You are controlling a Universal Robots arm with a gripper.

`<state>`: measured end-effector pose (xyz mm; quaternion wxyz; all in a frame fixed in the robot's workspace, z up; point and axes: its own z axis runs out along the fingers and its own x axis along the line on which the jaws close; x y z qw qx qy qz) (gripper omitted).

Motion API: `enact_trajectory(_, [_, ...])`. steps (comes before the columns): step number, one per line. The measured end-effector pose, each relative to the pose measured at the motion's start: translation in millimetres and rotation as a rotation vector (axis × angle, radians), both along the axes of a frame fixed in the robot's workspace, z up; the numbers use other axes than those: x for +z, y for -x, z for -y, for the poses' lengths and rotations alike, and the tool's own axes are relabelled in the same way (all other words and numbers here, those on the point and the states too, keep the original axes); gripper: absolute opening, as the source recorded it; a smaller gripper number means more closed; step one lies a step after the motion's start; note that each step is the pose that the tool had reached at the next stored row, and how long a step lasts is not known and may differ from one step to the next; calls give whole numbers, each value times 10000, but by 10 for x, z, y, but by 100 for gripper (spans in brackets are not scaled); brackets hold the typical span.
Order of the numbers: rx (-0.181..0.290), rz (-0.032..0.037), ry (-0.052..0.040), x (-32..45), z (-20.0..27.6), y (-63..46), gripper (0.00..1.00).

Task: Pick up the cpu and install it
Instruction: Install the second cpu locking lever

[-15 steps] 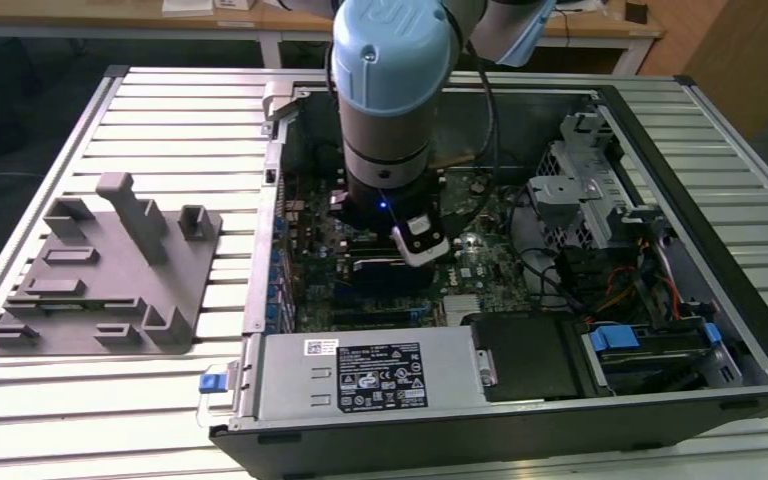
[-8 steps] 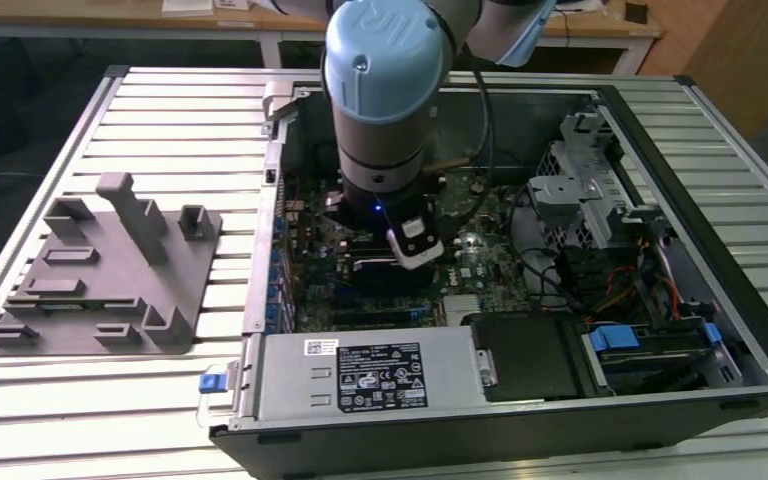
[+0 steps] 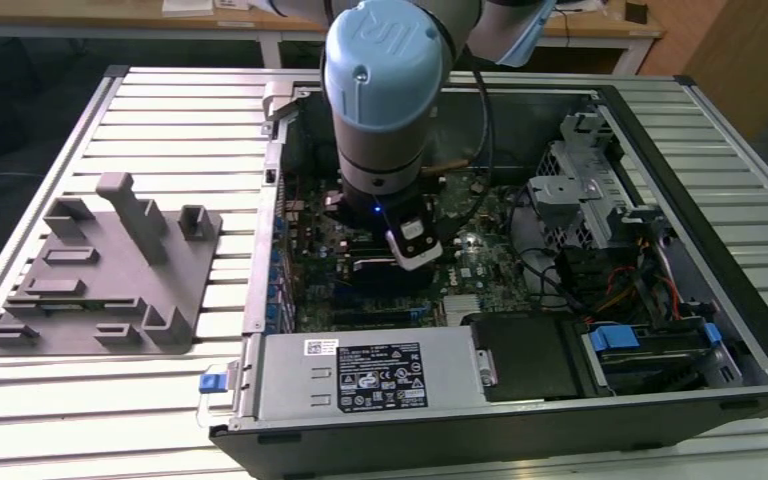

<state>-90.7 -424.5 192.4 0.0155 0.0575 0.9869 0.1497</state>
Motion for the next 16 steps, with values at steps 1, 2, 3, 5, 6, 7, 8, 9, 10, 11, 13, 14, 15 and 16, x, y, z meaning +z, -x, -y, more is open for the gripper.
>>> enact_trajectory(1, [1, 0, -36, -2, 0, 0, 11])
enact_trajectory(2, [2, 0, -75, -6, 0, 1, 11])
enact_trajectory(3, [4, 1, -107, -10, -1, 1, 11])
enact_trajectory(5, [9, 1, -153, -19, -1, 3, 11])
enact_trajectory(6, [11, 1, -169, -24, -1, 4, 11])
enact_trajectory(7, [13, 2, -183, -29, -1, 4, 11])
enact_trajectory(8, [15, 2, -195, -35, -1, 5, 11])
enact_trajectory(9, [17, 2, -205, -40, -1, 7, 11])
enact_trajectory(10, [19, 1, -214, -44, 0, 8, 11])
enact_trajectory(11, [20, 1, -221, -48, 0, 10, 11])
enact_trajectory(13, [26, -1, -222, -52, 0, 12, 11])
enact_trajectory(14, [27, 0, -223, -53, -1, 14, 11])
enact_trajectory(15, [28, 0, -223, -54, -1, 15, 11])
enact_trajectory(16, [29, 0, -223, -54, 0, 16, 11])
